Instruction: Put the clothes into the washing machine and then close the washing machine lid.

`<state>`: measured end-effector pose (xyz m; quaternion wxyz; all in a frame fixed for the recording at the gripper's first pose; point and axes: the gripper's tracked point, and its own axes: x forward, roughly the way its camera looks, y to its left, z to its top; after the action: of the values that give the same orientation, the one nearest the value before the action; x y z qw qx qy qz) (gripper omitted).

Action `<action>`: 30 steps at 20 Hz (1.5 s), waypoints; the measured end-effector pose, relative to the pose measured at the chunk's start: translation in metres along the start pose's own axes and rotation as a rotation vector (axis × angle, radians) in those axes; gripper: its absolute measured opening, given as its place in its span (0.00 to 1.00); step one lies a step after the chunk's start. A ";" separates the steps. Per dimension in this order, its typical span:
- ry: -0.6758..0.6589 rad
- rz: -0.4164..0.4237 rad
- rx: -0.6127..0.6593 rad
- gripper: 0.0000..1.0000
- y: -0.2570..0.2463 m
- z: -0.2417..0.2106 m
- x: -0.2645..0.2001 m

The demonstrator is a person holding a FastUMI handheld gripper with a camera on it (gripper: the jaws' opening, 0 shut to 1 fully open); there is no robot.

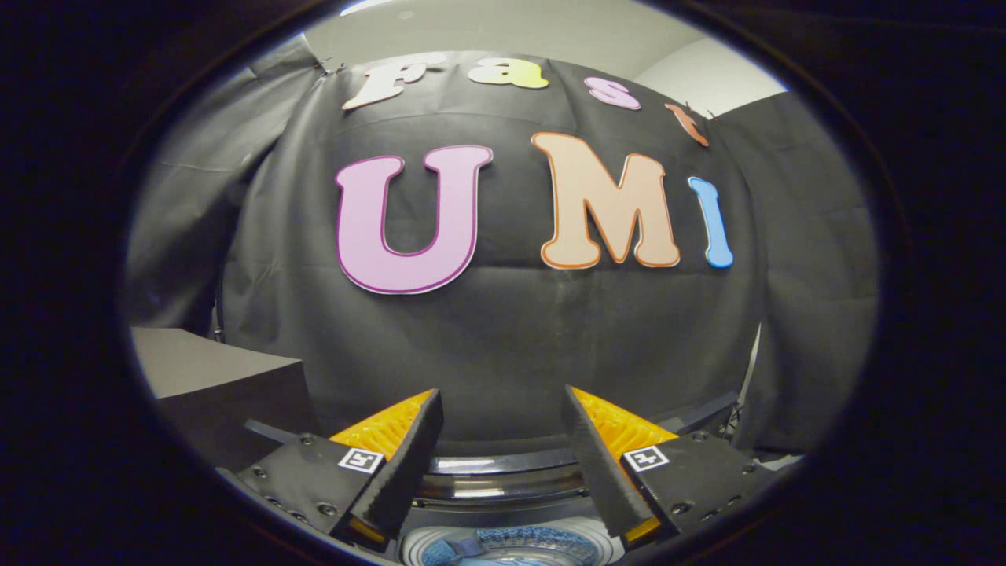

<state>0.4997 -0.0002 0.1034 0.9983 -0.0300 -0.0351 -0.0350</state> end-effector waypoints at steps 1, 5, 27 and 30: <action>0.005 -0.004 0.002 0.95 0.000 0.000 0.000; 0.002 -0.024 0.004 0.95 -0.004 -0.003 -0.004; 0.414 -0.020 0.220 0.97 -0.014 -0.155 -0.043; 0.382 0.005 0.213 0.98 -0.016 -0.148 -0.042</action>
<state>0.4666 -0.0220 -0.0458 0.9845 0.0829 0.1510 -0.0338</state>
